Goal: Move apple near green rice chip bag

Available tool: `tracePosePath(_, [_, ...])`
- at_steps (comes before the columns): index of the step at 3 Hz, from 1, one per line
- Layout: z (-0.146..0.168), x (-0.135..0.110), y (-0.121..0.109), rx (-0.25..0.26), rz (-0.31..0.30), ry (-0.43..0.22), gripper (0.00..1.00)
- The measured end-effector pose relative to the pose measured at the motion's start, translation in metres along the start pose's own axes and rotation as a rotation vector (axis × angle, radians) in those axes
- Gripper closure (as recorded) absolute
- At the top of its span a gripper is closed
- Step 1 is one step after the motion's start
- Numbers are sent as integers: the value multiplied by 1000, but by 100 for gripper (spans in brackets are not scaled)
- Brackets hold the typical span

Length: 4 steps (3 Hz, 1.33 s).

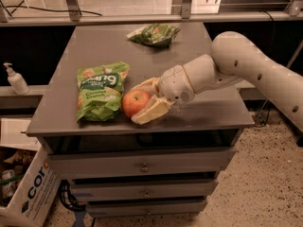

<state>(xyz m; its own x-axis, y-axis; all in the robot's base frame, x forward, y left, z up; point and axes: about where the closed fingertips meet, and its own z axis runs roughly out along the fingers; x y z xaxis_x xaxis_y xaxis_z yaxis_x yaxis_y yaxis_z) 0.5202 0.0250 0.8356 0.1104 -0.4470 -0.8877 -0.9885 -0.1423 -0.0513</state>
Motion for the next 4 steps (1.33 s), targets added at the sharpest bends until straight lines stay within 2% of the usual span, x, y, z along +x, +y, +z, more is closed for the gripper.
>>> tracePosePath(1, [5, -5, 3, 3, -72, 26, 12])
tracePosePath(2, [8, -9, 4, 6, -113, 39, 0])
tracePosePath(3, [9, -9, 3, 13, -121, 51, 0])
tracePosePath(4, [0, -8, -3, 46, -111, 59, 0])
